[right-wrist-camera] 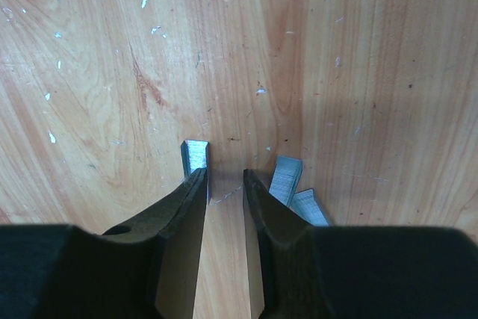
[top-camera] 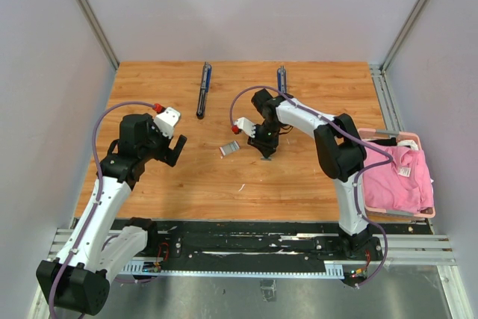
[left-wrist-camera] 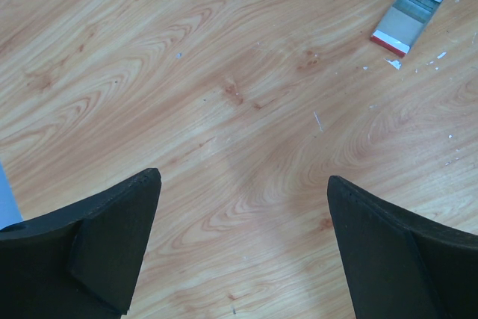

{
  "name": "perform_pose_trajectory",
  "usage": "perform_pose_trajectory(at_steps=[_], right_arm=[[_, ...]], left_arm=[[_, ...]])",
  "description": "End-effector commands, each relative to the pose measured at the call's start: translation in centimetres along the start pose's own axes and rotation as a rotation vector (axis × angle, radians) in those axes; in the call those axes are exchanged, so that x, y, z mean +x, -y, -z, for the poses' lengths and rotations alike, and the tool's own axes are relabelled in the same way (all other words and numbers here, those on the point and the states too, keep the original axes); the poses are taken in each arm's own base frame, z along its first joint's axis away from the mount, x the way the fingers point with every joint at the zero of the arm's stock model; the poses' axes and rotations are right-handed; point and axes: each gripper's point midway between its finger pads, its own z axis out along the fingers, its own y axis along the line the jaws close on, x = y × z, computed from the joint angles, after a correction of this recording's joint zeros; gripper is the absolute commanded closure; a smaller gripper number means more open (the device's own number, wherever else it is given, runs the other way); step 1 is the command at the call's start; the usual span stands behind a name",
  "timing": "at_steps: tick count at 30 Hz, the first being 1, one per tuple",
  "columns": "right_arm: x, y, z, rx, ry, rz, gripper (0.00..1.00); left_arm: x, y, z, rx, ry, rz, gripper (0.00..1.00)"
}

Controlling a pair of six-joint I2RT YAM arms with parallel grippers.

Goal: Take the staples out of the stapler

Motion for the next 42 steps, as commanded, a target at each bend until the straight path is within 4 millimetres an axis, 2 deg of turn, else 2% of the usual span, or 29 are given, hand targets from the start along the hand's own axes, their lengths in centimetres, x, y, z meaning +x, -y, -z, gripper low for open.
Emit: perform_pose_trajectory(at_steps=[1,13,16,20,25,30,42], right_arm=[[1.2,-0.5,-1.2,-0.014,-0.044,-0.014,0.72],[1.3,-0.9,-1.7,0.003,-0.070,0.001,0.77],[1.4,-0.9,-1.9,0.005,-0.079,0.006,0.81],[1.5,-0.9,-1.9,0.011,-0.087,0.006,0.99],[1.1,-0.9,-1.6,0.016,-0.075,-0.012,0.99],[-0.3,-0.9,-0.4,0.036,-0.028,-0.066,1.00],[-3.8,0.8,4.1,0.229,0.087,-0.251,0.99]], left_arm=[[-0.3,-0.1,-0.1,-0.003,0.015,-0.003,0.02],[-0.3,-0.1,0.0,-0.002,0.019,-0.004,0.02],[-0.3,-0.1,0.0,-0.002,0.019,-0.005,0.02],[-0.3,-0.1,0.0,-0.002,0.019,-0.005,0.02],[-0.3,-0.1,0.1,-0.004,0.020,-0.005,0.02],[-0.3,-0.2,0.1,-0.006,0.020,-0.005,0.02],[-0.2,-0.2,-0.1,-0.005,0.011,-0.003,0.02]])
